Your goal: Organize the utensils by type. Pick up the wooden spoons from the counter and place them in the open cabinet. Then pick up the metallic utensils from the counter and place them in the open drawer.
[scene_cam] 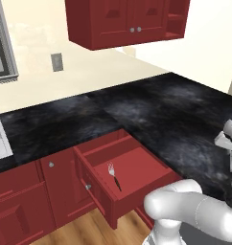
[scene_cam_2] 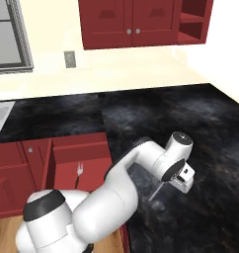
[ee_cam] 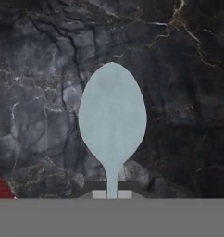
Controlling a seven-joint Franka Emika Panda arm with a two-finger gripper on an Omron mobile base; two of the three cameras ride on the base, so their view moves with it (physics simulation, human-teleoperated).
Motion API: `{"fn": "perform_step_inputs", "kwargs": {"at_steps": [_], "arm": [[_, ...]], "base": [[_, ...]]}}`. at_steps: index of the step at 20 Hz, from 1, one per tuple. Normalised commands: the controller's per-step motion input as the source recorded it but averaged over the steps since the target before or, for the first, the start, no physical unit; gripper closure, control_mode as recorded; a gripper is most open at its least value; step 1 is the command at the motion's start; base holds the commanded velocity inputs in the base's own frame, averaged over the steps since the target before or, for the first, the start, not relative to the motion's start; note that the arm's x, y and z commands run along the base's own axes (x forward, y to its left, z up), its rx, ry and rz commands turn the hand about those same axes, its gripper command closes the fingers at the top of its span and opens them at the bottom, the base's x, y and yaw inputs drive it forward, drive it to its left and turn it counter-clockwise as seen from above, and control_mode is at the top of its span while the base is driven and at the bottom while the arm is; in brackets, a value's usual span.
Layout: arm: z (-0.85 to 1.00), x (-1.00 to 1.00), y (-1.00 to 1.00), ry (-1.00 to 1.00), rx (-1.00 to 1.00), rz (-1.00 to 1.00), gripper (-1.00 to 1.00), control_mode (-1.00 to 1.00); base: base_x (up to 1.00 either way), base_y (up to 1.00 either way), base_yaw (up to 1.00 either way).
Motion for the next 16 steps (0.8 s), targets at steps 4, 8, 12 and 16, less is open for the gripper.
{"fn": "perform_step_inputs", "kwargs": {"at_steps": [4, 8, 12, 16], "arm": [[0.11, 0.42, 0.52, -0.03, 0.0, 0.6, 1.0, -1.0], [0.17, 0.3, 0.64, 0.0, -0.09, 0.45, 1.0, -1.0], [0.19, 0.24, 0.8, 0.0, -0.17, 0.19, 1.0, -1.0], [0.05, 0.14, 0.96, 0.0, -0.11, 0.02, 1.0, -1.0]], "base": [[0.0, 0.0, 0.0], [0.0, 0.0, 0.0], [0.0, 0.0, 0.0], [0.0, 0.0, 0.0]]}}
